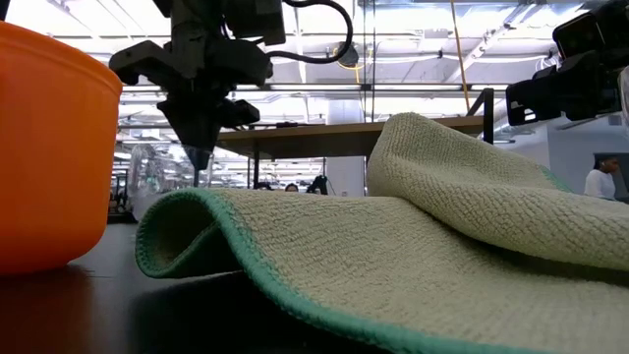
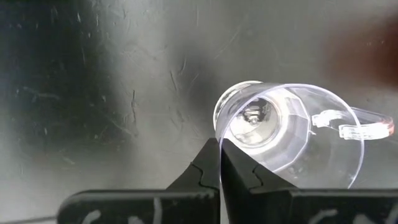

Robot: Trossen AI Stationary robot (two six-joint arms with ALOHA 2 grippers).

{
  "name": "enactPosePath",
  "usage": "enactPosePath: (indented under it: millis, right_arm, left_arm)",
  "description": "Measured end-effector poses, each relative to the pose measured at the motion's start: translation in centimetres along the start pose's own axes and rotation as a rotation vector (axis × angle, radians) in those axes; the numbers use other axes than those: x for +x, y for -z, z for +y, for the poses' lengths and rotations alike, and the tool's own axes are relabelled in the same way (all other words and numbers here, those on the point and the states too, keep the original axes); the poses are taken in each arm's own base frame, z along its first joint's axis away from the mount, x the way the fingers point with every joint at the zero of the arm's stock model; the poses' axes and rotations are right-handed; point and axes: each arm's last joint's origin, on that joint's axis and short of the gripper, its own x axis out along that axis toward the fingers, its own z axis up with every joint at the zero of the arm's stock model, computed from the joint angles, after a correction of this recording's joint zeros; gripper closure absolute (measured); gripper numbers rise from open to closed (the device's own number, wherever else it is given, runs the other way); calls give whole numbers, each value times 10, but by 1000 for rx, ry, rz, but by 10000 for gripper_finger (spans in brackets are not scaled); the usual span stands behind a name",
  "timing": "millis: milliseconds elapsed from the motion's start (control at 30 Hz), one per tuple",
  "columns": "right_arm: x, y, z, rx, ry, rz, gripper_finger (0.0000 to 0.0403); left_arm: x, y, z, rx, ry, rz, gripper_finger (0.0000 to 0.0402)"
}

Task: Stack small to large cups/mugs on shelf
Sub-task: Put the transparent mug on the shelf

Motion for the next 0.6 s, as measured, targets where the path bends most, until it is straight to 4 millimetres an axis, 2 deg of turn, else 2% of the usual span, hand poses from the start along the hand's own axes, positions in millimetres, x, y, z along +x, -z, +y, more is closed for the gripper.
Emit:
enactPosePath:
  millis: [300,600]
  right_arm:
    - [0,0,0,0,0,0,403]
    - [0,0,0,0,0,0,403]
  left_arm:
    - [-6,-1,-1,-20,0,8,401]
    - [-28,-11,-3,13,-29,-1,401]
